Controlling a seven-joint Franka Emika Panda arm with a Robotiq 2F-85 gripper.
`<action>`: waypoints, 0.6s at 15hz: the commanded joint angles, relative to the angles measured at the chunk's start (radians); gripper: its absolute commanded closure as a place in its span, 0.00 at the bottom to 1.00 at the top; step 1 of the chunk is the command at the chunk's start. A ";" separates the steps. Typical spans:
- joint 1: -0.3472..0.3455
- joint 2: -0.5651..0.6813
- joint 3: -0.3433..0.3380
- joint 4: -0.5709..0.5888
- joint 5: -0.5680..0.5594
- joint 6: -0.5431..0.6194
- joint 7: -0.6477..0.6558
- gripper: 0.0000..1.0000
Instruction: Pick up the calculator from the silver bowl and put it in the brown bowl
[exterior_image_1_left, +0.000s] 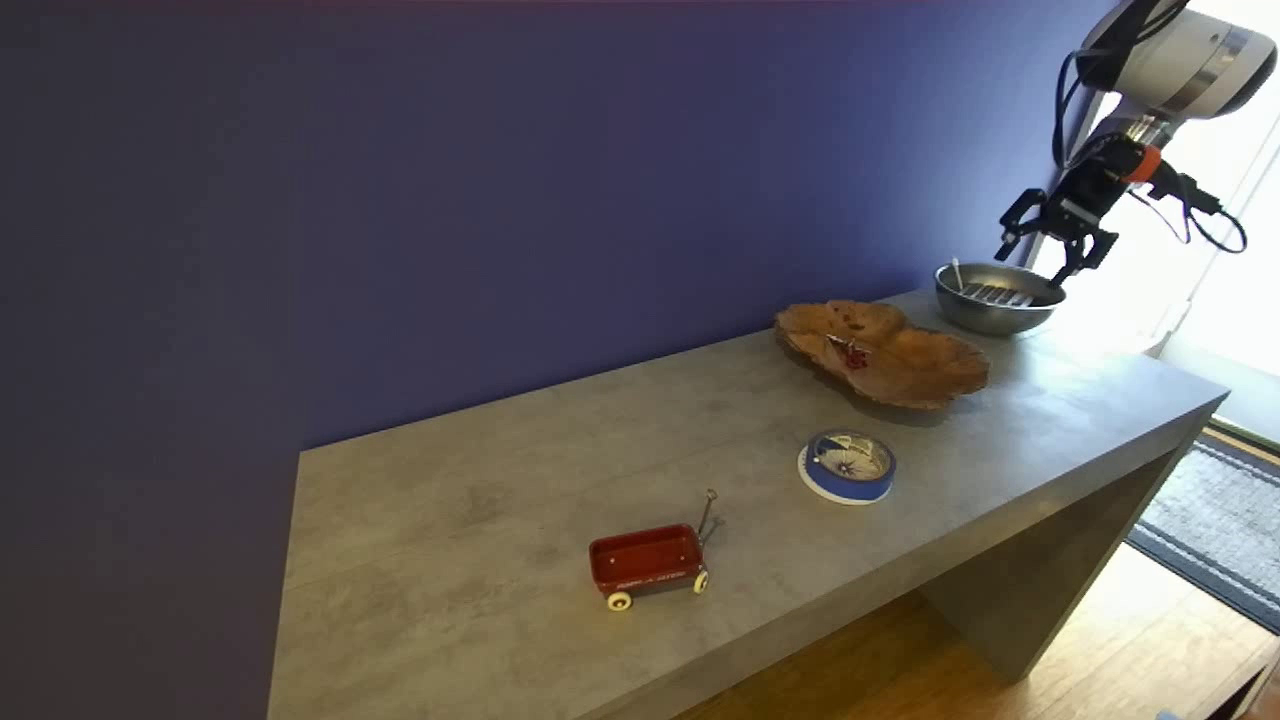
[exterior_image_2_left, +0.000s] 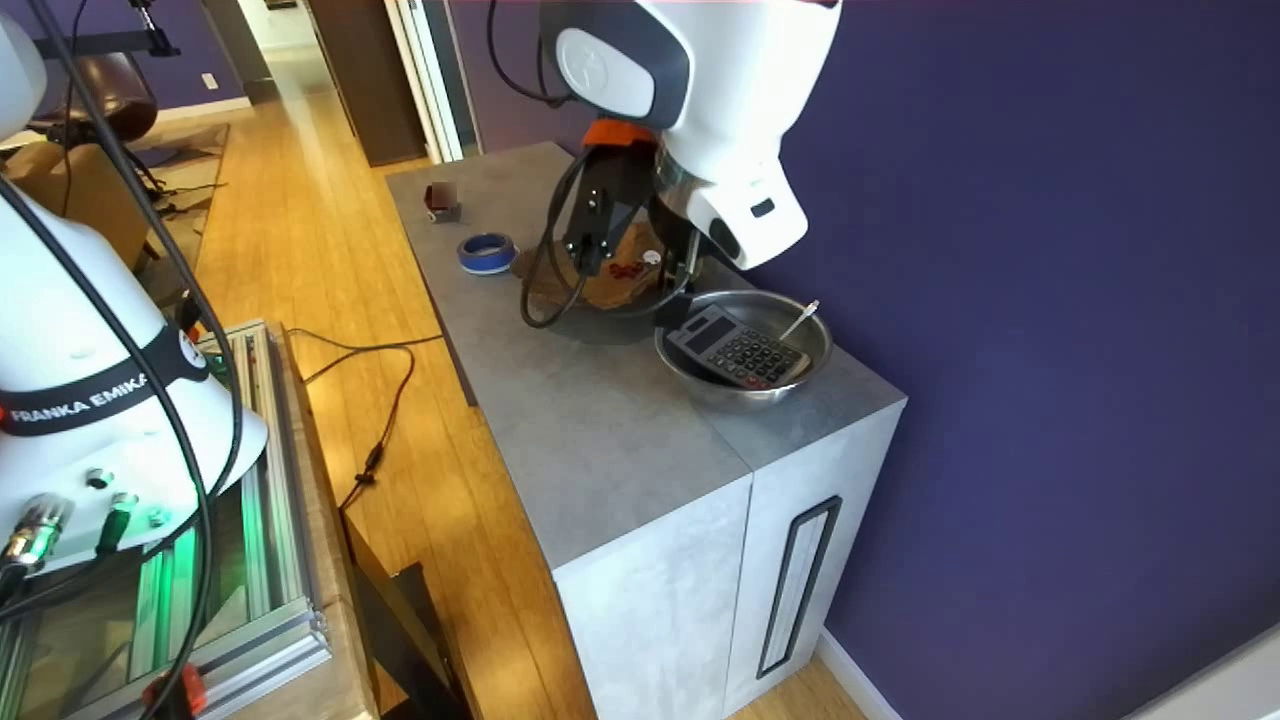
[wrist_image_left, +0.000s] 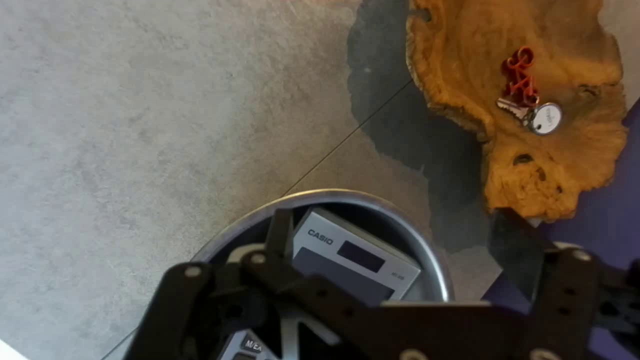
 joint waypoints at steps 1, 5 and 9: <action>-0.058 0.085 0.031 0.061 0.100 0.043 -0.051 0.00; -0.083 0.130 0.041 0.094 0.154 0.095 -0.072 0.00; -0.060 0.180 0.040 0.115 0.104 0.114 -0.006 0.00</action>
